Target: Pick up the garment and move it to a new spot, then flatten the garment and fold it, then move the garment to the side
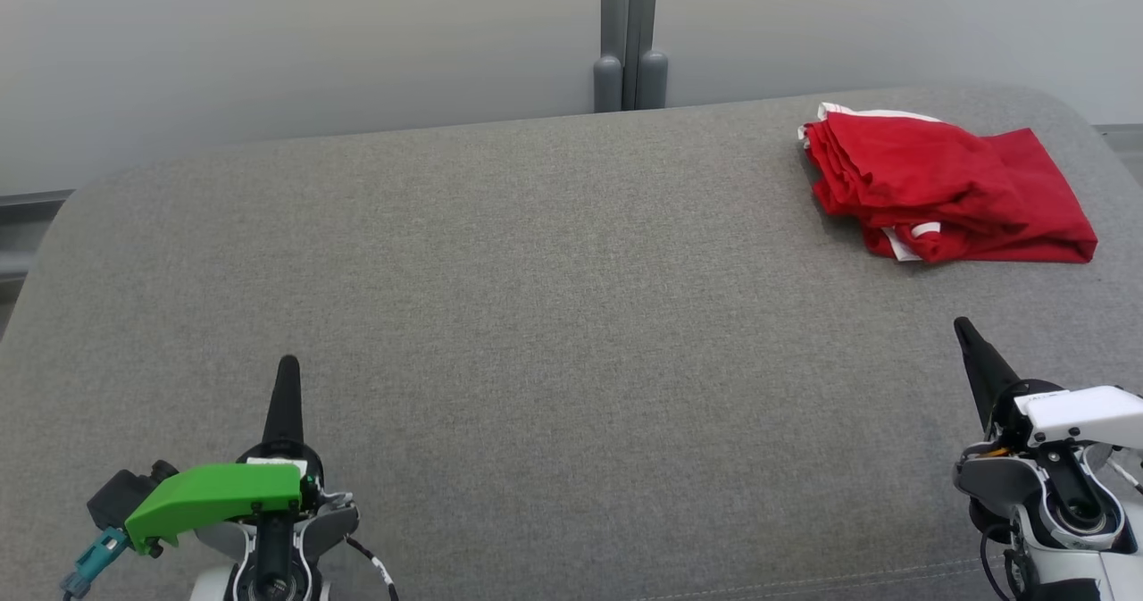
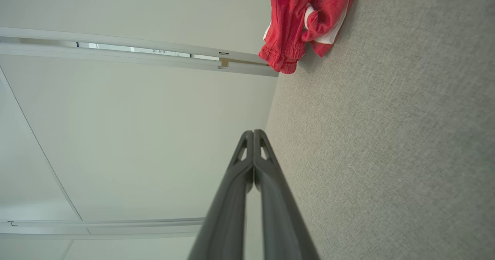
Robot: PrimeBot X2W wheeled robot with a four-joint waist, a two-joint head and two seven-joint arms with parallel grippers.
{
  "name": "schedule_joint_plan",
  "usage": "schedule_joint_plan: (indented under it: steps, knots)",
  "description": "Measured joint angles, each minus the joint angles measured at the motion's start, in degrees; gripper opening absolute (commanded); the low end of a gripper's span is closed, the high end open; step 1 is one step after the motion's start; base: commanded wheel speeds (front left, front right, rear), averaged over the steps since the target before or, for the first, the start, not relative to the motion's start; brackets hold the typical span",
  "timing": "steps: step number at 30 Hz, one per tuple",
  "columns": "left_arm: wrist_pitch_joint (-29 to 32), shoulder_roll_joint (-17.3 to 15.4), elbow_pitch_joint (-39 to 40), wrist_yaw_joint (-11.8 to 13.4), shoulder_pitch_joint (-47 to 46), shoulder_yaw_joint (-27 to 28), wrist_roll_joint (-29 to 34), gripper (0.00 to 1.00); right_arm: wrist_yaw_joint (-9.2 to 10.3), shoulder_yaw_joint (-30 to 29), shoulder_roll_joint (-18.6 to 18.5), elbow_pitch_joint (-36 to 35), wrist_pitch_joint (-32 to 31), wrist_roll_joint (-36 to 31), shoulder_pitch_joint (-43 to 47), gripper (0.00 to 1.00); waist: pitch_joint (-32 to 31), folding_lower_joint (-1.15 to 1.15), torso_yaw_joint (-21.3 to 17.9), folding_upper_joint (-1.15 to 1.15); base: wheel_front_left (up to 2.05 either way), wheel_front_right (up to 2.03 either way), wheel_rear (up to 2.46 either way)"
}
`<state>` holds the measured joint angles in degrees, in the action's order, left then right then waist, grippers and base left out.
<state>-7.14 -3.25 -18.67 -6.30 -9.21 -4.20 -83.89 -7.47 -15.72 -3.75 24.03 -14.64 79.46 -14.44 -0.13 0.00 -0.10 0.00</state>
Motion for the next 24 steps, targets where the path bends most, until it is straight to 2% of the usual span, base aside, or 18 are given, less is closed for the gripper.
schedule_joint_plan:
  steps: [24]
  knots:
    - [0.9,0.4,-0.9,-1.1,-2.7,-0.4,-10.0,0.00,0.00,-1.8,-0.3,1.0,-3.4,9.9,-2.3,0.00,0.9,0.00,0.1,0.00,0.00,0.00,0.00]
